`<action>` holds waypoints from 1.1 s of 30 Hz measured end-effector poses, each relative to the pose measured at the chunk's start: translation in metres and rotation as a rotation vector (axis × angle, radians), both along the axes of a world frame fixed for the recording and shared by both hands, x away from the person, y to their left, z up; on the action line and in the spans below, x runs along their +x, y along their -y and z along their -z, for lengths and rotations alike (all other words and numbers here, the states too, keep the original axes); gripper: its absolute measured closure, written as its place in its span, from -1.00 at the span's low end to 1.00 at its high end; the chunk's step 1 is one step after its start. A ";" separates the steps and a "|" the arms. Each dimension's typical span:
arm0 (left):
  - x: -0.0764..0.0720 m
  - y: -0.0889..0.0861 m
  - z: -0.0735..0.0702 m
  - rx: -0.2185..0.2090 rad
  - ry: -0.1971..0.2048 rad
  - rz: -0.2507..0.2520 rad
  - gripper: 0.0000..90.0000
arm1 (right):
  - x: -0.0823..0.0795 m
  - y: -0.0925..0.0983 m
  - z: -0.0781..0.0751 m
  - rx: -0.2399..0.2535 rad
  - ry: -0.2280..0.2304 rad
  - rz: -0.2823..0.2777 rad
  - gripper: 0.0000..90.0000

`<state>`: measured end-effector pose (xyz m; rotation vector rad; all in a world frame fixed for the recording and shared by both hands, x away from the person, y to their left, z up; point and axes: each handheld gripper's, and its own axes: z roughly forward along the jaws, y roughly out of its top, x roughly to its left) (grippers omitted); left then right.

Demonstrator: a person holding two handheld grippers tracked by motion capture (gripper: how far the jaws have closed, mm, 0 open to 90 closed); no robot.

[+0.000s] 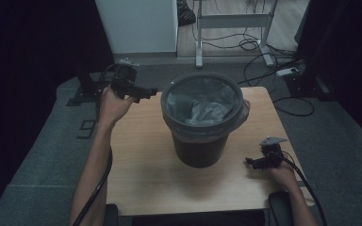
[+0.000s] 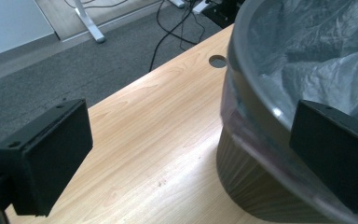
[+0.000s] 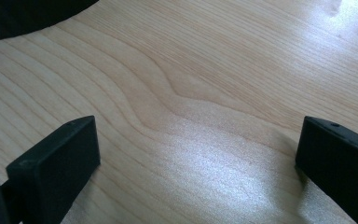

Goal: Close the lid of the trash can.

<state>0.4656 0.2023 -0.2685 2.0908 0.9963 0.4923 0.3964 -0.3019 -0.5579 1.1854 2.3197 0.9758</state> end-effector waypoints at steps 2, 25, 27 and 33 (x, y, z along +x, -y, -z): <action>-0.002 -0.007 0.003 -0.004 0.001 -0.008 -1.00 | 0.000 0.000 0.000 0.000 0.000 0.000 -1.00; -0.023 -0.061 0.057 -0.081 -0.022 -0.061 -1.00 | 0.000 0.000 0.000 -0.001 0.000 0.000 -1.00; -0.025 -0.063 0.063 -0.070 -0.020 -0.065 -1.00 | 0.000 0.000 0.000 -0.001 0.000 0.000 -1.00; -0.031 -0.067 0.078 -0.071 -0.025 -0.067 -1.00 | 0.000 0.000 0.000 -0.001 0.000 0.001 -1.00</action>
